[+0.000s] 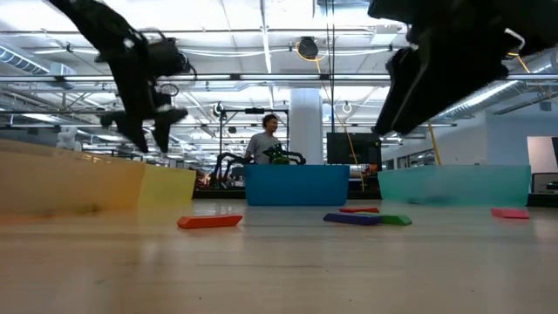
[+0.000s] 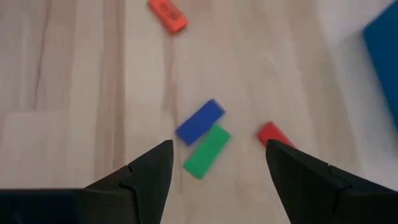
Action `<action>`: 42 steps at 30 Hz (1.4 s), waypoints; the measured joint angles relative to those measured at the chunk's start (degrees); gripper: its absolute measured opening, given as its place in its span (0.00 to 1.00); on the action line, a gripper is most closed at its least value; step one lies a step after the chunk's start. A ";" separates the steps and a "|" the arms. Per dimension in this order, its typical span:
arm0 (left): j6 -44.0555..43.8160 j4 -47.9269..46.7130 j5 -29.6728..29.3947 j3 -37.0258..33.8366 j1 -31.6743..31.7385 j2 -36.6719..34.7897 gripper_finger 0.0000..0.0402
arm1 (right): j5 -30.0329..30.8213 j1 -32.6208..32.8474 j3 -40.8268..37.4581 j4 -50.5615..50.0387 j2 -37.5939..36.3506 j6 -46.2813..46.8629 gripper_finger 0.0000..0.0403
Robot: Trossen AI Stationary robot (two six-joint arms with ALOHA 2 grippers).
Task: Sort crayons/erasers/pens/pencils in bins
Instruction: Put the red eraser into the yellow bin
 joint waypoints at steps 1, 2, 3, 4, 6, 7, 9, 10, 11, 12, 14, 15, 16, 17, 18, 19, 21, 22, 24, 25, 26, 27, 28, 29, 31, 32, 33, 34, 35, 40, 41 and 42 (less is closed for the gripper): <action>0.33 -1.00 -0.34 0.02 -0.48 -2.89 0.59 | -0.54 -0.07 0.00 0.95 0.95 -0.83 0.61; 0.64 -1.90 -0.37 0.02 -1.07 -5.64 0.59 | -1.46 -0.21 0.00 1.89 2.05 -1.56 0.61; 0.96 -2.11 -0.33 0.02 -1.76 -8.40 0.59 | -2.14 -0.33 0.00 2.74 3.22 -1.92 0.61; 0.98 -2.32 -0.26 0.02 -2.44 -10.94 0.59 | -3.18 -0.67 0.00 3.43 4.33 -2.13 0.61; 0.40 -4.11 0.61 0.02 -3.79 -15.71 0.59 | -4.63 -1.89 0.08 4.45 6.41 -1.45 0.61; -0.16 -4.88 1.14 0.02 -4.62 -17.92 0.59 | -4.73 -2.69 0.32 4.23 7.27 -0.24 0.61; -1.78 -7.02 2.03 0.02 -6.41 -21.64 0.59 | -4.63 -4.36 0.59 3.95 8.48 1.45 0.61; -2.56 -8.37 2.36 0.02 -7.38 -23.40 0.59 | -4.60 -5.12 0.59 3.77 8.76 0.84 0.61; -3.30 -9.67 2.38 0.02 -8.47 -25.01 0.59 | -4.58 -5.81 0.61 3.50 8.92 -1.25 0.61; -3.96 -10.98 2.43 0.02 -9.61 -26.41 0.59 | -4.71 -6.47 0.65 3.20 8.93 -4.36 0.61; -5.57 -13.67 2.47 0.02 -12.09 -28.82 0.59 | -6.26 -8.10 0.68 2.32 8.50 -11.26 0.61; -6.46 -14.78 2.47 0.02 -13.45 -29.82 0.59 | -8.70 -9.34 0.68 1.83 8.07 -14.09 0.61; -7.25 -15.68 2.45 0.02 -14.95 -30.68 0.59 | -11.57 -10.86 0.70 1.53 7.86 -16.20 0.61; -8.05 -16.31 2.47 0.02 -16.53 -31.44 0.59 | -14.16 -12.50 0.79 1.12 7.78 -18.22 0.61; -8.62 -16.50 2.47 0.02 -18.15 -32.00 0.59 | -16.12 -14.02 0.79 0.48 7.83 -20.82 0.60; -9.47 -16.36 2.42 0.02 -19.88 -32.45 0.59 | -17.42 -15.44 0.79 -0.29 7.93 -24.27 0.60; -11.44 -15.76 1.69 0.02 -23.67 -32.95 0.59 | -18.53 -17.69 0.68 -0.70 8.09 -31.83 0.58; -12.51 -15.51 1.00 0.02 -25.62 -33.01 0.59 | -19.41 -18.88 0.68 -0.21 8.09 -35.16 0.57; -14.46 -15.48 -0.59 0.02 -29.59 -33.01 0.59 | -22.01 -21.38 0.71 -0.04 8.05 -39.95 0.55; -15.51 -15.47 -1.39 0.02 -31.67 -32.93 0.59 | -23.61 -22.60 0.72 -0.32 8.05 -41.89 0.53; -16.50 -15.44 -2.07 0.02 -33.74 -32.90 0.59 | -24.87 -23.69 0.56 -0.55 8.07 -43.80 0.52; -17.61 -15.38 -2.79 0.02 -35.77 -32.90 0.59 | -25.67 -24.66 0.21 -0.43 8.07 -45.51 0.51; -18.74 -15.14 -3.58 0.02 -37.92 -32.90 0.59 | -26.00 -25.42 -0.22 -0.23 8.07 -47.09 0.50; -19.86 -14.61 -4.57 0.02 -40.04 -32.90 0.59 | -27.00 -26.10 -0.74 -0.08 8.07 -48.52 0.48; -21.81 -12.98 -6.79 0.02 -44.24 -32.90 0.59 | -28.62 -27.21 -1.74 -0.09 8.07 -50.61 0.45; -22.34 -11.76 -7.87 0.02 -46.34 -32.90 0.59 | -30.10 -27.60 -2.25 0.26 8.02 -51.39 0.43; -22.83 -10.32 -9.15 0.02 -48.26 -32.88 0.59 | -31.19 -27.75 -2.82 0.94 7.95 -51.94 0.41; -23.13 -8.77 -10.44 0.02 -50.08 -32.66 0.59 | -31.64 -27.78 -3.35 1.74 7.87 -52.22 0.39; -23.25 -7.05 -11.90 0.02 -51.78 -32.39 0.59 | -31.58 -27.59 -3.81 2.50 7.81 -52.29 0.37; -23.90 0.52 -18.08 0.02 -57.72 -29.85 0.59 | -31.73 -26.06 -7.29 10.33 7.69 -51.69 0.31; -24.23 1.85 -18.70 0.02 -58.43 -29.07 0.59 | -31.72 -25.87 -7.91 11.35 7.69 -51.33 0.29; -24.52 3.34 -19.01 0.02 -59.00 -28.18 0.59 | -31.67 -25.66 -8.42 12.05 7.69 -51.00 0.28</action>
